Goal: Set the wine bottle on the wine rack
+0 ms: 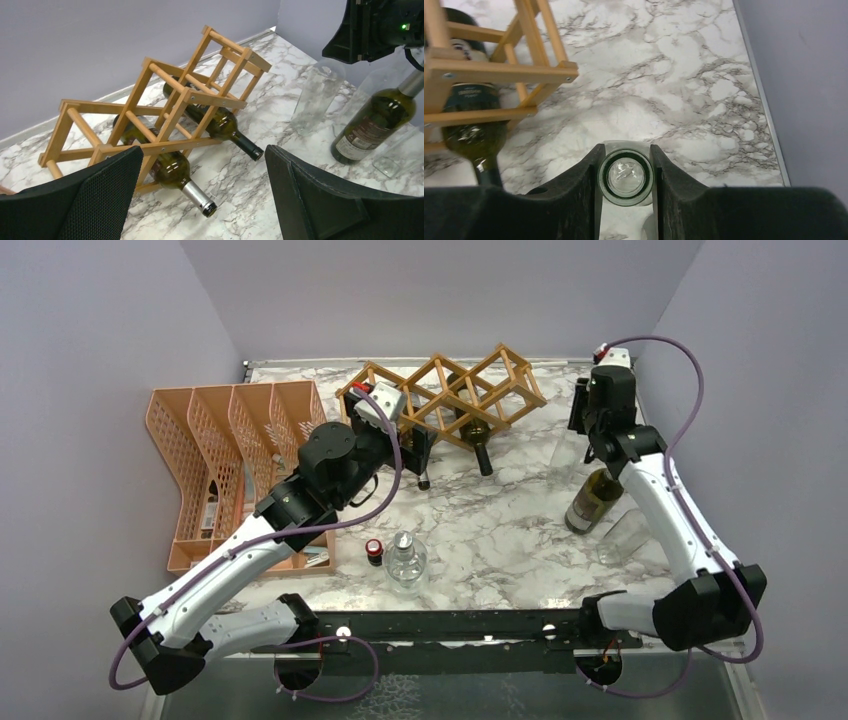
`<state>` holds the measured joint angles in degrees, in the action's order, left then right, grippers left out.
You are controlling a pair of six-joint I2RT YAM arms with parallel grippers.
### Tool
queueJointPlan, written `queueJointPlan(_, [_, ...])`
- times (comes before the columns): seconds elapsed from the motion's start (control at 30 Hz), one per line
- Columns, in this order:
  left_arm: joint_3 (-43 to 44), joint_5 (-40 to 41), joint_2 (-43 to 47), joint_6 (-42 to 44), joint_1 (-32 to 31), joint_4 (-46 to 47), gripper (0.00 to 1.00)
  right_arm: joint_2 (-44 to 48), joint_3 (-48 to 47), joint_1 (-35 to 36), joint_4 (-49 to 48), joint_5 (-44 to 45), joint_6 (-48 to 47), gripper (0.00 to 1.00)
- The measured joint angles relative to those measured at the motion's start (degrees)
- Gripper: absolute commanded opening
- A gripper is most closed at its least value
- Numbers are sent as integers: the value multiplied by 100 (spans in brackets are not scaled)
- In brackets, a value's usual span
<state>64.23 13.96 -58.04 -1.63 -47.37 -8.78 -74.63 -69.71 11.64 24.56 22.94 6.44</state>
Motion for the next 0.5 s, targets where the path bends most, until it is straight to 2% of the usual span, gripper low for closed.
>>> queueJointPlan(0.3, [-544, -1075, -127, 151, 0, 804, 99, 1224, -380, -2, 831, -1674, 157, 1])
queueJointPlan(0.5, [-588, -1777, -612, -2, 0, 1390, 99, 1676, -525, -2, 1113, -2837, 321, 1])
